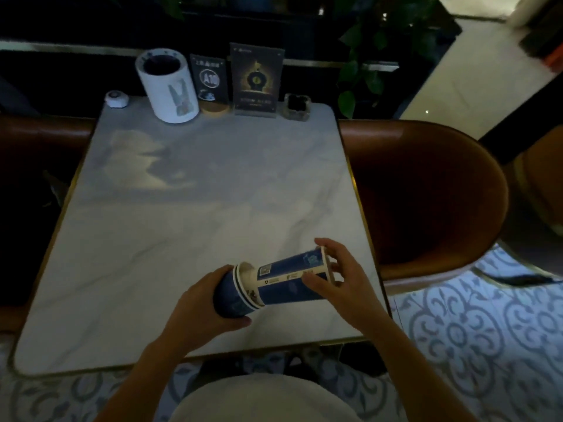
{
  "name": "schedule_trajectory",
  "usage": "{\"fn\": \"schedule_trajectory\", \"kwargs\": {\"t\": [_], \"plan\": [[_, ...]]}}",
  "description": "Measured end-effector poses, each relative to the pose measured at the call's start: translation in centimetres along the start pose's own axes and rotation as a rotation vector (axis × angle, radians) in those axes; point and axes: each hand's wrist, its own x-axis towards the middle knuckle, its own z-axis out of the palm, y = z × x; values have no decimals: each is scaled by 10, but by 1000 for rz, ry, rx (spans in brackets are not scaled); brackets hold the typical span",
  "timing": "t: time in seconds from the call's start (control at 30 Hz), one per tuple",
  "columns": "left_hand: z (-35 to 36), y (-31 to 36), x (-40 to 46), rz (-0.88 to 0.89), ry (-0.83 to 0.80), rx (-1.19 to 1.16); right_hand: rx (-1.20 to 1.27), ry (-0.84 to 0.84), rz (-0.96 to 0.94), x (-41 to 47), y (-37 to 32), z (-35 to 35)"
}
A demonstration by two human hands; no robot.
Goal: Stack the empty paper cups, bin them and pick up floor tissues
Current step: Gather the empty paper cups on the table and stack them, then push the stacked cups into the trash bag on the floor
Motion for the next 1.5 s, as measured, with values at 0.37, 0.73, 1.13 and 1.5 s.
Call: {"fn": "schedule_trajectory", "kwargs": {"t": [0.37,0.73,1.13,1.5], "plan": [[86,77,-5,161,-246,199,-1,-82,147,-63,62,-59],[172,112,-5,320,-389,424,1,-140,291,-111,106,-97],[171,119,-23,238,-444,528,-10,-198,253,-113,112,-78],[114,57,-71,187,-330,161,-11,-75,215,-141,95,-42]]}}
